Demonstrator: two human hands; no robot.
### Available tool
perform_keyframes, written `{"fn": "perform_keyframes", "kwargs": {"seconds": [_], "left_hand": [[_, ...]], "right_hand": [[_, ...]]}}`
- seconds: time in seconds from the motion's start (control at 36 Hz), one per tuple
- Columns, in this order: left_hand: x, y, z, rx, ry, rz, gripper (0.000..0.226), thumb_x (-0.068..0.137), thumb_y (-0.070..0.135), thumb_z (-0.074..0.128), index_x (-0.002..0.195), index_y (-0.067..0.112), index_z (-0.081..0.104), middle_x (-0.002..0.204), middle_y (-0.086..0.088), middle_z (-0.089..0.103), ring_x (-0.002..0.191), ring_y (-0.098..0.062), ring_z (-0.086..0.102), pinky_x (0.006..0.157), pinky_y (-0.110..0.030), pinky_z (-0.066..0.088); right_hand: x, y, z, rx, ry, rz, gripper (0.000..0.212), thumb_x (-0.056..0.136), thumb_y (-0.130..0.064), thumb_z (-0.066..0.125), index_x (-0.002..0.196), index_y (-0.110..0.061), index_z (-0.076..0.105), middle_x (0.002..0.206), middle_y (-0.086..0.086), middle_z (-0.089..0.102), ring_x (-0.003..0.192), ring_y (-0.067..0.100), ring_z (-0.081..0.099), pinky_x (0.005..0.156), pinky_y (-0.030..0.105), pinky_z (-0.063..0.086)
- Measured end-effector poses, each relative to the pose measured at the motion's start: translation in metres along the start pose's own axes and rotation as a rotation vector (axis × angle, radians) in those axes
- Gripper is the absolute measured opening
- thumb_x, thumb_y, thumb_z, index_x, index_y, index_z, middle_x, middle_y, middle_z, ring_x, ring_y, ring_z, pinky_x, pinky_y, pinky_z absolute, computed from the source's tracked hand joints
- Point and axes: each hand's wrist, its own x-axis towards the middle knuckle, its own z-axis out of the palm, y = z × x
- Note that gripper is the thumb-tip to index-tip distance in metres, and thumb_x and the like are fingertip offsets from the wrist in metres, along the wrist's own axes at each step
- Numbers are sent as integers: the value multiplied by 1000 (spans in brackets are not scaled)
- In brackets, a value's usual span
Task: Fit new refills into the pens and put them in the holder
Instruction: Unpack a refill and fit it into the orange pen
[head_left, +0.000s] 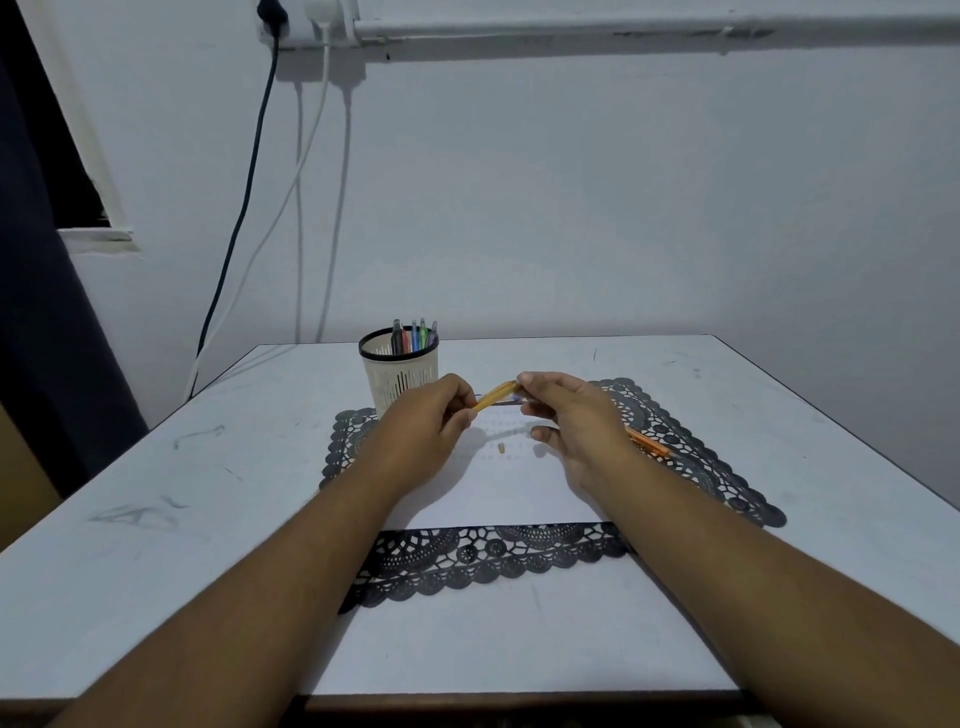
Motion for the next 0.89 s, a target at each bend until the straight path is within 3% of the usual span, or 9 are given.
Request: {"fn": "perform_keyframes", "kwargs": {"seconds": [0.11, 0.19, 0.28, 0.42, 0.58, 0.67, 0.78, 0.89], "left_hand": [[0, 0, 0, -15, 21, -19, 5, 101, 20, 63, 104, 24, 65, 87, 13, 69, 80, -4, 62, 70, -27, 49], [0, -3, 0, -93, 44, -57, 6, 100, 17, 64, 103, 22, 67, 86, 12, 71, 79, -2, 64, 68, -18, 45], [0, -5, -2, -100, 32, -57, 7, 100, 16, 64, 102, 22, 67, 86, 13, 70, 80, 1, 62, 64, -11, 40], [1, -5, -8, 30, 32, 26, 6, 102, 18, 61, 104, 22, 64, 87, 12, 66, 80, -3, 59, 67, -22, 43], [0, -3, -16, 108, 26, 105, 7, 102, 17, 60, 106, 20, 64, 87, 9, 64, 79, -6, 55, 67, -27, 43], [-1, -4, -16, 99, 17, 106, 6, 102, 19, 60, 105, 22, 64, 86, 13, 62, 80, -3, 55, 65, -19, 38], [0, -7, -16, 20, 2, 44, 7, 101, 18, 62, 102, 24, 64, 85, 17, 62, 79, 6, 55, 64, -10, 38], [2, -14, -16, -19, -13, -36, 7, 102, 18, 62, 100, 26, 63, 85, 15, 64, 75, 6, 56, 60, -12, 37]], "right_hand": [[1, -2, -2, -102, -6, -87, 9, 88, -23, 81, 91, -14, 81, 96, 7, 78, 87, 14, 65, 63, 29, 48], [1, -3, -3, -162, -4, -147, 6, 86, -20, 82, 84, -15, 81, 97, 17, 76, 82, 14, 63, 63, 31, 47], [1, -5, -4, -224, -19, -191, 5, 86, -18, 82, 84, -14, 81, 87, 10, 76, 74, 10, 62, 61, 30, 47], [0, -12, -9, -389, -64, -285, 7, 89, -20, 80, 90, -13, 82, 84, 1, 79, 59, -1, 58, 56, 20, 47], [1, -17, -14, -318, -164, -108, 6, 86, -17, 82, 81, -16, 79, 84, 0, 77, 79, 10, 65, 59, 28, 45], [2, -11, -16, -206, -211, 40, 15, 83, -17, 84, 72, -22, 75, 90, 4, 76, 80, 17, 62, 54, 27, 40], [4, -9, -15, -180, -209, 48, 7, 84, -22, 84, 85, -19, 78, 93, 5, 76, 76, 16, 59, 53, 27, 38], [2, -7, -16, -479, -212, -105, 9, 95, -29, 75, 94, -20, 76, 95, 5, 76, 75, 11, 60, 61, 24, 44]]}}
